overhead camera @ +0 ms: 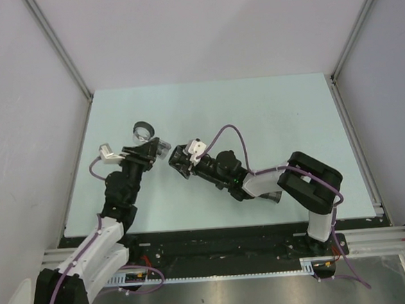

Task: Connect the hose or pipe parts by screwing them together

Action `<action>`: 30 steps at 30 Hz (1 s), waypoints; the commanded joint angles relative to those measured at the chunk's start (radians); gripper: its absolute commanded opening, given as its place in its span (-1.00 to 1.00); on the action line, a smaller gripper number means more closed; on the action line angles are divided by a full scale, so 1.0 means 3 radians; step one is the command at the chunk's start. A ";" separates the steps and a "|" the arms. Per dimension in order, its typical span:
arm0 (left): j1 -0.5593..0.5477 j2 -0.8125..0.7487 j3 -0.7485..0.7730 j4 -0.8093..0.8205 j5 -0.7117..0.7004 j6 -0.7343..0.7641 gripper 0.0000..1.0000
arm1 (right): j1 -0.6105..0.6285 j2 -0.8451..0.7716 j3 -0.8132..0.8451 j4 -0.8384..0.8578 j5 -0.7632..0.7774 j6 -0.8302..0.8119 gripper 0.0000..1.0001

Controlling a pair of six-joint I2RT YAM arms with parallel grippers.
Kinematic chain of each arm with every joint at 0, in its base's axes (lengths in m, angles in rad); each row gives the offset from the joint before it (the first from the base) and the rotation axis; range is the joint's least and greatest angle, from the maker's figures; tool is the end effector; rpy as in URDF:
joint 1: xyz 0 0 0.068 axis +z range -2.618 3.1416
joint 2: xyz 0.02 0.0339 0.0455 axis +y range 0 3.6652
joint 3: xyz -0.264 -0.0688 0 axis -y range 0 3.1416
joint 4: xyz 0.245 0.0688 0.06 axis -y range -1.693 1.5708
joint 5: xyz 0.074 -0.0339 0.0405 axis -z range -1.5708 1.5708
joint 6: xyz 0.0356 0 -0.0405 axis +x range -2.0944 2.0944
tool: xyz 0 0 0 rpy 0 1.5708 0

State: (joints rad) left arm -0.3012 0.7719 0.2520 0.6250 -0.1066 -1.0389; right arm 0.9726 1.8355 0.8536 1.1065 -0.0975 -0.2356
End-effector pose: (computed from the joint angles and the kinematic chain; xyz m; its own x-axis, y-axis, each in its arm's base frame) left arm 0.1750 -0.0504 0.2395 -0.1163 -0.8612 -0.4948 0.1847 0.4707 -0.8628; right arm 0.2132 0.3190 0.2115 0.2727 -0.0123 -0.9620 -0.8363 0.4914 -0.2434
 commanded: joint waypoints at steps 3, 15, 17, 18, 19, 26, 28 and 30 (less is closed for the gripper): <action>-0.0065 0.0126 -0.0052 0.0468 -0.0013 -0.0096 -0.99 | 0.0036 0.0023 0.0177 0.0351 -0.0007 0.0044 -0.57; -0.0111 0.0209 -0.0073 0.0524 0.0038 -0.0167 -0.99 | 0.0051 -0.0013 0.0202 0.0377 -0.0089 0.0039 -0.57; -0.0126 0.0214 -0.0073 0.0545 0.0038 -0.0167 -0.99 | 0.0056 -0.0008 0.0207 0.0367 -0.0100 0.0044 -0.57; -0.0131 0.0214 -0.0073 0.0545 0.0043 -0.0157 -0.99 | 0.0056 -0.0008 0.0207 0.0372 -0.0094 0.0044 -0.57; -0.0136 0.0209 -0.0078 0.0555 0.0049 -0.0142 -0.99 | 0.0056 -0.0008 0.0207 0.0377 -0.0089 0.0049 -0.57; -0.0223 0.0198 -0.0134 0.0586 0.0013 -0.0086 -0.99 | 0.0061 -0.0008 0.0233 0.0413 -0.0059 0.0105 -0.58; -0.0239 0.0203 -0.0155 0.0601 0.0013 -0.0075 -0.99 | 0.0066 -0.0013 0.0243 0.0402 -0.0059 0.0115 -0.58; -0.0264 0.0214 -0.0160 0.0621 0.0063 -0.0065 -0.99 | 0.0061 -0.0028 0.0248 0.0382 -0.0064 0.0115 -0.59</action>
State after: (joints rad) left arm -0.3496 0.8394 0.2142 0.7475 -0.1196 -1.0718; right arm 0.9833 1.8400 0.8768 1.1355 -0.1165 -0.2173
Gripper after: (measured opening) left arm 0.552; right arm 0.686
